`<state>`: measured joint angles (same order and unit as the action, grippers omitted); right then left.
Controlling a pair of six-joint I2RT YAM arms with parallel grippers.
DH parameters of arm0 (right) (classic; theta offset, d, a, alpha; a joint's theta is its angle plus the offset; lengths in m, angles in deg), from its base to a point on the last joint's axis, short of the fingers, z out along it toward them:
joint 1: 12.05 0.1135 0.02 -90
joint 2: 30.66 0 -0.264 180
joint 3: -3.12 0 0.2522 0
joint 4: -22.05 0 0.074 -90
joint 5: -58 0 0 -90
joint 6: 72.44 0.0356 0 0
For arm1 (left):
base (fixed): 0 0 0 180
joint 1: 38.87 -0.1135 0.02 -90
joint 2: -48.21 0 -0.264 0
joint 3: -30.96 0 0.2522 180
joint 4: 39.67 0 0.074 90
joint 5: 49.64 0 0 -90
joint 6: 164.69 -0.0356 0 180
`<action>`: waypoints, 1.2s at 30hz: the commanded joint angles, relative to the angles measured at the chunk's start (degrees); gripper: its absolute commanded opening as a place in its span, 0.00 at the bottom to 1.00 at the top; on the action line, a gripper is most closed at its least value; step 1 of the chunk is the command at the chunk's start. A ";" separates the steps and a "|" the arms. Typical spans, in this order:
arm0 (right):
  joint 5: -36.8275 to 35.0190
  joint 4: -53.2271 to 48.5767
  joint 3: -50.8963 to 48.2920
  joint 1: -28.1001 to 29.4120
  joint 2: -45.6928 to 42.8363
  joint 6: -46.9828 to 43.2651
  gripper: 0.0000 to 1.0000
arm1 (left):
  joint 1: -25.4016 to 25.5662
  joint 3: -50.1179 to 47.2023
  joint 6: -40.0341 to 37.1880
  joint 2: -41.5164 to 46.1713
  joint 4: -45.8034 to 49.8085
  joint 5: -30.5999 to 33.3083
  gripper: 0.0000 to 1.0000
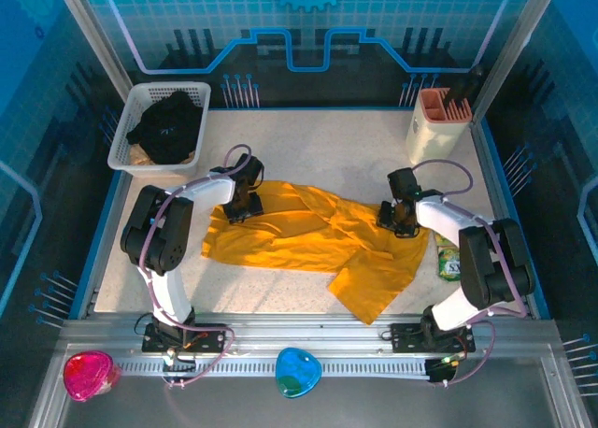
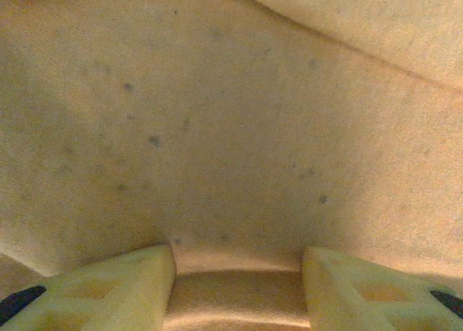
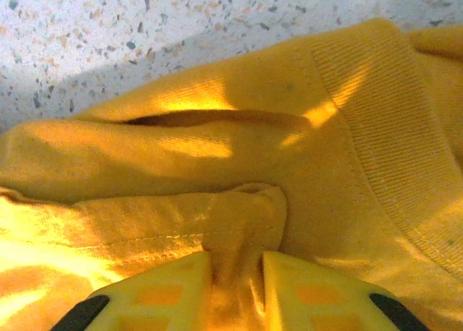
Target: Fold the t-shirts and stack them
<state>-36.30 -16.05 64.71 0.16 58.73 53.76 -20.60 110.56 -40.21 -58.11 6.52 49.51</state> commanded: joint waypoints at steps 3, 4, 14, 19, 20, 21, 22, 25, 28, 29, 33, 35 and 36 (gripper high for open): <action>0.58 0.18 0.29 -0.61 -0.32 0.36 0.10 | -0.68 -0.89 0.09 -1.30 1.84 -1.50 0.51; 0.30 0.03 0.33 -0.61 -0.64 0.35 0.07 | -0.68 -0.89 0.06 -1.26 1.87 -1.47 0.51; -2.71 -3.34 15.31 -1.14 0.28 -9.75 0.00 | -0.73 -1.24 -0.11 -0.95 1.82 -1.50 0.51; -3.71 -5.13 36.73 -3.55 11.62 -21.46 0.00 | -0.68 -0.43 -0.29 -0.64 2.00 -1.67 0.51; -3.93 -5.68 42.32 -4.12 15.44 -23.58 0.00 | -0.68 0.00 -0.37 -0.56 2.11 -1.86 0.51; -3.93 -5.68 47.24 -4.50 18.78 -25.61 0.00 | -0.68 0.36 -0.46 -0.61 2.08 -2.04 0.51; -4.51 -5.70 52.94 -4.79 23.70 -27.99 0.00 | -0.68 0.88 -0.53 -0.57 2.09 -2.29 0.51; -6.33 -9.83 72.02 -5.39 38.54 -32.00 0.00 | -0.43 2.03 -0.56 -0.55 2.16 -2.95 0.51; -8.71 -15.11 89.87 -5.53 52.30 -32.50 0.00 | -0.07 2.86 -0.64 -0.90 2.57 -3.11 0.51; -9.63 -16.22 94.41 -5.54 55.61 -32.36 0.00 | 0.02 2.97 -0.64 -0.99 2.77 -3.21 0.51; -12.23 -14.16 98.40 -5.53 60.46 -31.33 0.00 | 0.28 2.71 -0.47 -0.66 2.96 -3.39 0.51; -14.59 -11.64 96.10 -5.53 60.23 -30.55 0.00 | 0.28 2.30 -0.42 -0.23 3.22 -2.89 0.51; -14.93 -10.96 95.43 -5.59 60.15 -30.19 0.00 | 0.28 2.12 -0.38 0.01 3.31 -2.61 0.51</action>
<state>-47.33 -28.01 159.59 -5.00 120.54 23.67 -20.58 112.18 -40.32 -58.29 7.44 47.37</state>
